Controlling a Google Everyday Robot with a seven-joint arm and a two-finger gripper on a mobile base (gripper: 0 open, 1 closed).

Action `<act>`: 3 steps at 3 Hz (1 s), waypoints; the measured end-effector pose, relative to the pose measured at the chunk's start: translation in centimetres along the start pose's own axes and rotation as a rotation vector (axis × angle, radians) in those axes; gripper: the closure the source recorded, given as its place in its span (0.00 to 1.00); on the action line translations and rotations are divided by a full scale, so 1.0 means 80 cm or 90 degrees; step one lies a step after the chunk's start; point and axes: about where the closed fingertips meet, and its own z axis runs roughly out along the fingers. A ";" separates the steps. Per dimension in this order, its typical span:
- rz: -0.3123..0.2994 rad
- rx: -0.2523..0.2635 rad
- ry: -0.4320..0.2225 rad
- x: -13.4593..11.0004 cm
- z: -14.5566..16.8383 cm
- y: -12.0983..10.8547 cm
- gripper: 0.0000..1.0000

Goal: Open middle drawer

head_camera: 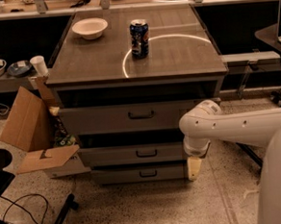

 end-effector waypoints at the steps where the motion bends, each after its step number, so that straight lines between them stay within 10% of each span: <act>1: -0.010 -0.004 0.000 -0.003 0.029 -0.016 0.00; 3: -0.020 -0.015 -0.015 -0.017 0.064 -0.033 0.00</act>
Offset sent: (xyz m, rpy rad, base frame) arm 0.0405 0.0038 -0.0496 0.0252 0.0160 0.0361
